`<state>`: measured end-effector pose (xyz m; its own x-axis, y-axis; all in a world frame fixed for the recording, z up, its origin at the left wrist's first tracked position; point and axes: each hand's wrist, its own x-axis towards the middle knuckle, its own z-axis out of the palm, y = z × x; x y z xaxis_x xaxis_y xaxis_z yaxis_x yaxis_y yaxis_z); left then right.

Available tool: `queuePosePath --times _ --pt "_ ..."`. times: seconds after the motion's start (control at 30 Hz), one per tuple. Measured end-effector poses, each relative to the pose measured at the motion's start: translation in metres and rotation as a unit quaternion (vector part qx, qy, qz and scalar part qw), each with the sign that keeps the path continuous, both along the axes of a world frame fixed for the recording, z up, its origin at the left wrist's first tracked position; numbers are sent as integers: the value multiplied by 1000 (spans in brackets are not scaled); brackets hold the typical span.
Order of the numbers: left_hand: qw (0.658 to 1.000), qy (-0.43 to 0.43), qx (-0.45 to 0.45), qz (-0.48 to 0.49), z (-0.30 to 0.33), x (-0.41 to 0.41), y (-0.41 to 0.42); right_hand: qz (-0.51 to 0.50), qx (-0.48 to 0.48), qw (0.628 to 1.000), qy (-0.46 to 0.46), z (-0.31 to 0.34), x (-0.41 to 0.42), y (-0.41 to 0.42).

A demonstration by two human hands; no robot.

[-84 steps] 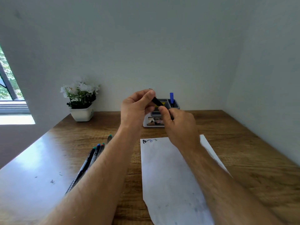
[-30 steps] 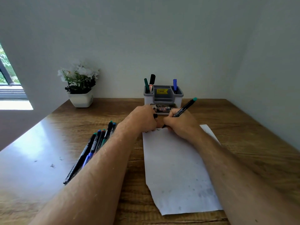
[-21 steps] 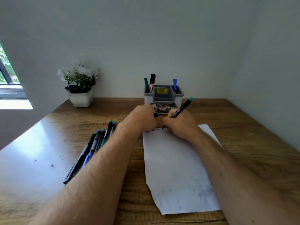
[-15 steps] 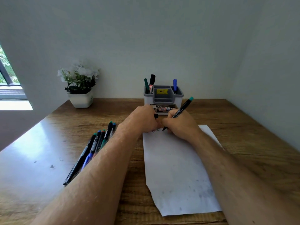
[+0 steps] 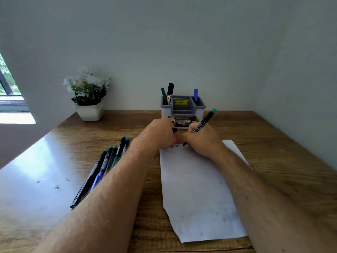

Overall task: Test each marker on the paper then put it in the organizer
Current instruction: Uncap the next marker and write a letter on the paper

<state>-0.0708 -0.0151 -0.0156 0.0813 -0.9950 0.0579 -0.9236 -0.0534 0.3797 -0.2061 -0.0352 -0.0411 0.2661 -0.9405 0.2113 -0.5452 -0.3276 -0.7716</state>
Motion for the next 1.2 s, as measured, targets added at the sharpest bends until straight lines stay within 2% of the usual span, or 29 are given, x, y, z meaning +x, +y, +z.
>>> queuePosePath --times 0.87,1.0,1.1,1.2 --pt "1000 -26 -5 5 -4 1 -5 -33 -15 999 -18 -1 -1 -1" --pt "1000 -7 -15 15 -8 4 -8 -67 -20 991 -110 4 -2 -5" --pt "997 39 -69 14 -8 7 -8 -38 5 967 -253 13 -4 -4" --pt "992 59 -106 13 -8 9 -8 -1 18 942 -334 19 -4 0"
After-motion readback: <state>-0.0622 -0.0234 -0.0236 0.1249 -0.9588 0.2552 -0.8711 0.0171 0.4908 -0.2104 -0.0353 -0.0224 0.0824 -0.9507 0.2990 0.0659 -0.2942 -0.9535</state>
